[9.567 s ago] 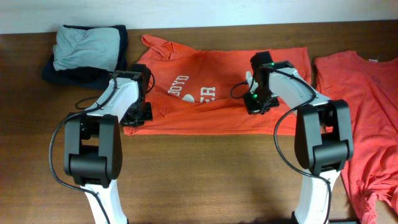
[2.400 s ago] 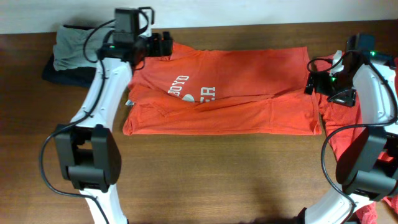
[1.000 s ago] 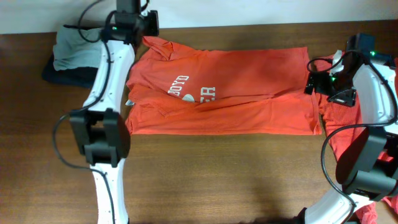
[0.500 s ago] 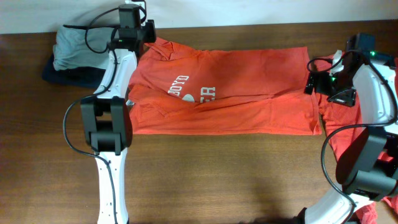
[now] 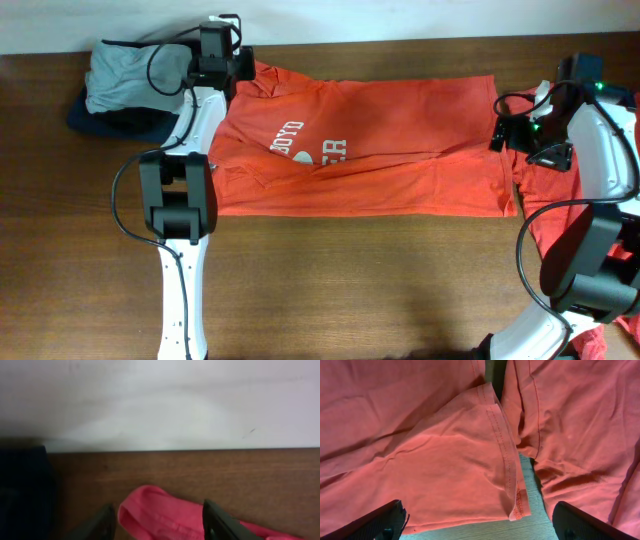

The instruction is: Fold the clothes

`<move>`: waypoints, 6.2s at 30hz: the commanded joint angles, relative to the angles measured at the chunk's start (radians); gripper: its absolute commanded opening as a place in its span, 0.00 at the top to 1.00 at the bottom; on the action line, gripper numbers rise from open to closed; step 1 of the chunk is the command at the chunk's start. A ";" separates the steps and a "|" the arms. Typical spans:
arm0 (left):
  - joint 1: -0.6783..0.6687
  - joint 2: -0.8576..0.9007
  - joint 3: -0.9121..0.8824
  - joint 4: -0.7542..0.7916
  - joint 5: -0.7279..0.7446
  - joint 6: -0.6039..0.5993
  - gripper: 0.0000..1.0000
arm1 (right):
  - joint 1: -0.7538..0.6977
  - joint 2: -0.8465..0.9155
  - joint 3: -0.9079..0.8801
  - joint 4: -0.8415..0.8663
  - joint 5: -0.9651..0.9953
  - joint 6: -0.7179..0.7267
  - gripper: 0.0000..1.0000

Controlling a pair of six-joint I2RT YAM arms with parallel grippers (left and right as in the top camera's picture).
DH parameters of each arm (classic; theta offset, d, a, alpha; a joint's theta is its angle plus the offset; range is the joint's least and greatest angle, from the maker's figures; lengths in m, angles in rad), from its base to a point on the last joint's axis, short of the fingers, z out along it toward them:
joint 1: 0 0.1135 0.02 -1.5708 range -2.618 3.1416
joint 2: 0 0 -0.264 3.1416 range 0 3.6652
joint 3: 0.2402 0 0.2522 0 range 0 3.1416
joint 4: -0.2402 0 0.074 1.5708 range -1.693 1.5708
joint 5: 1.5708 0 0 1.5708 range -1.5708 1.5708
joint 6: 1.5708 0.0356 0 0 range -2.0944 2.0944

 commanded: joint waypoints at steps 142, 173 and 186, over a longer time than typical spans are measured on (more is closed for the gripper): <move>-0.118 0.262 0.836 -0.821 -0.053 -0.316 0.47 | -0.001 -0.003 -0.059 0.099 -0.002 -0.055 0.01; -0.111 0.372 0.821 -0.663 -0.165 -0.356 0.53 | -0.001 -0.003 -0.095 0.166 -0.002 -0.055 0.01; -0.102 0.389 0.821 -0.667 -0.165 -0.356 0.70 | -0.001 -0.003 -0.096 0.169 -0.002 -0.055 0.01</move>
